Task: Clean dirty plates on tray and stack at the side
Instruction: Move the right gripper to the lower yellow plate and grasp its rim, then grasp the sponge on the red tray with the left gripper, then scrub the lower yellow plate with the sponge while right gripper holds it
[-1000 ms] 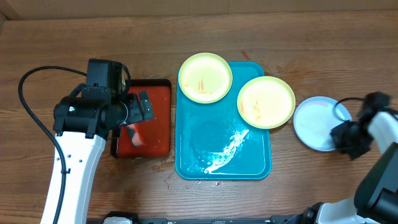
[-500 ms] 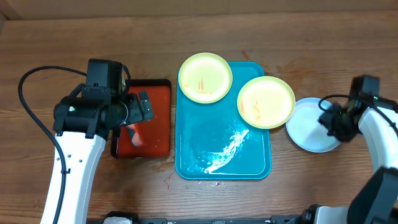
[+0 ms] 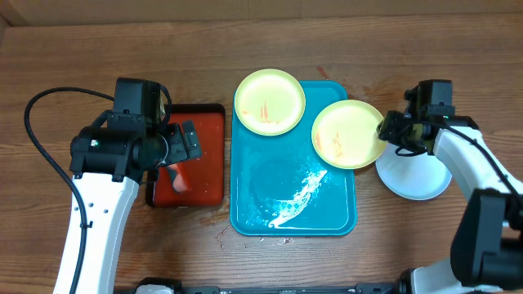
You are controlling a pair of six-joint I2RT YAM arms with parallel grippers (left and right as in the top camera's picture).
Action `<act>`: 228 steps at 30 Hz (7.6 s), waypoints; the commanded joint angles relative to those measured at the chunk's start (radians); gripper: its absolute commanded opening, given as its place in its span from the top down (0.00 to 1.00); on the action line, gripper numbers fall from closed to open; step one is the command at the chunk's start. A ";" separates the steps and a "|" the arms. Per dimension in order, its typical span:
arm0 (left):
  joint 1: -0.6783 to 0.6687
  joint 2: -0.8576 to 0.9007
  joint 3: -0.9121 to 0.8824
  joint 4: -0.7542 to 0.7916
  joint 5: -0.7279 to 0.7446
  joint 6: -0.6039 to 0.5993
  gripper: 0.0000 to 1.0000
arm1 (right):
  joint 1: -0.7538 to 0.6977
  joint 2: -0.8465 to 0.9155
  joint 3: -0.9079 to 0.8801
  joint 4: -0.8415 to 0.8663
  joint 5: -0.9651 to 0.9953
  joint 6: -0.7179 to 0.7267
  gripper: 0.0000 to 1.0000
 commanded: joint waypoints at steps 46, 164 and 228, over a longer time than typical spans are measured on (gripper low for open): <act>0.066 0.134 -0.026 -0.042 -0.092 -0.091 0.00 | 0.517 -0.373 -0.039 -0.208 0.230 0.151 0.67; 0.032 0.272 -0.074 0.156 -0.021 0.001 0.96 | 0.448 -0.430 -0.050 -0.309 0.130 0.193 0.66; -0.446 0.670 -0.069 0.291 0.093 -0.352 0.96 | 0.486 0.032 -0.151 -0.026 0.079 0.153 0.96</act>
